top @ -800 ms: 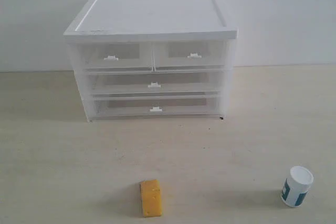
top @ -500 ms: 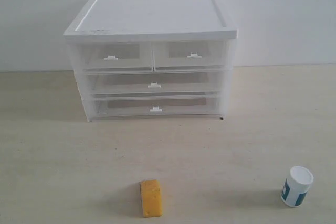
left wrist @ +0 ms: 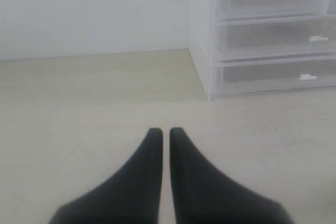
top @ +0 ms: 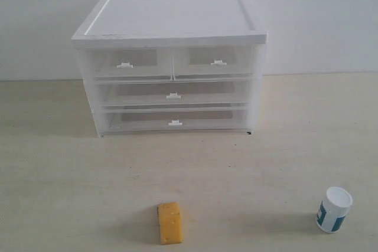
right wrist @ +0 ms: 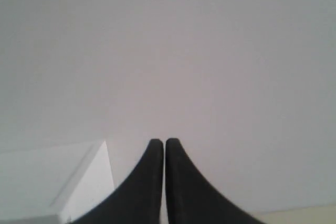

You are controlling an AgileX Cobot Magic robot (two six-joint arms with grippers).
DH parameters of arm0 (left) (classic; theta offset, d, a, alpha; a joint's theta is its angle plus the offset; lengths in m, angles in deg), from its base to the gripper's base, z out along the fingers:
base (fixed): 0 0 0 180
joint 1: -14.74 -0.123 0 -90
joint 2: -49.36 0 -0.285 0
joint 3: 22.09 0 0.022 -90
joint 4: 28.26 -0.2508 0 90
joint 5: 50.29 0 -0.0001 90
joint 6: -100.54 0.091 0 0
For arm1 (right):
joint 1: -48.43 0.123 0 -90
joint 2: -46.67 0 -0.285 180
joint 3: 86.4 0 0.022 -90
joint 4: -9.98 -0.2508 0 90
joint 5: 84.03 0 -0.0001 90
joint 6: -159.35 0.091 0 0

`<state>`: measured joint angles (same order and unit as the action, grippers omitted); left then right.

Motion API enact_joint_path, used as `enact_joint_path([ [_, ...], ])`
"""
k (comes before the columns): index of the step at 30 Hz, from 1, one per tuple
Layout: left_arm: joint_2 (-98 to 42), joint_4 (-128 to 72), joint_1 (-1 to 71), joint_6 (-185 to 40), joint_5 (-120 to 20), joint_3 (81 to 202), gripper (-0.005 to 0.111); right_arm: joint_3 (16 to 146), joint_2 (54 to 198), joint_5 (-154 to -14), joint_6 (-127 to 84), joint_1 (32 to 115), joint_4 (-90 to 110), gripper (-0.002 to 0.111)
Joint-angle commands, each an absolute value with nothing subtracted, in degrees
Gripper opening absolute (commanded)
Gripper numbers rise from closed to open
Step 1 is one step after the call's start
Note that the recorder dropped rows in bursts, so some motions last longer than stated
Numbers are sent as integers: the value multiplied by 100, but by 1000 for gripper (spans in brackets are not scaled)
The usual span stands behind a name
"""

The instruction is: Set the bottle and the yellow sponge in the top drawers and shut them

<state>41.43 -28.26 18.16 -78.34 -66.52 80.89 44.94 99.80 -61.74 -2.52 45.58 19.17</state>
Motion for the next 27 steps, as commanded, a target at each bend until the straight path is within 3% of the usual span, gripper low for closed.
enact_joint_path([
  [1,4158,-2760,1862,-7865,-6625,8070,4,4566,10924,-5796,-322,4577,2219,0],
  [7,4158,-2760,1862,-7865,-6625,8070,4,4566,11852,-5362,-623,4862,2235,0],
  [19,4158,-2760,1862,-7865,-6615,8070,4,4566,13197,-4030,-3812,6965,-1159,0],
  [27,4158,-2760,1862,-7865,-6638,8070,4,4566,14413,-2618,-3598,7983,-1480,0],
])
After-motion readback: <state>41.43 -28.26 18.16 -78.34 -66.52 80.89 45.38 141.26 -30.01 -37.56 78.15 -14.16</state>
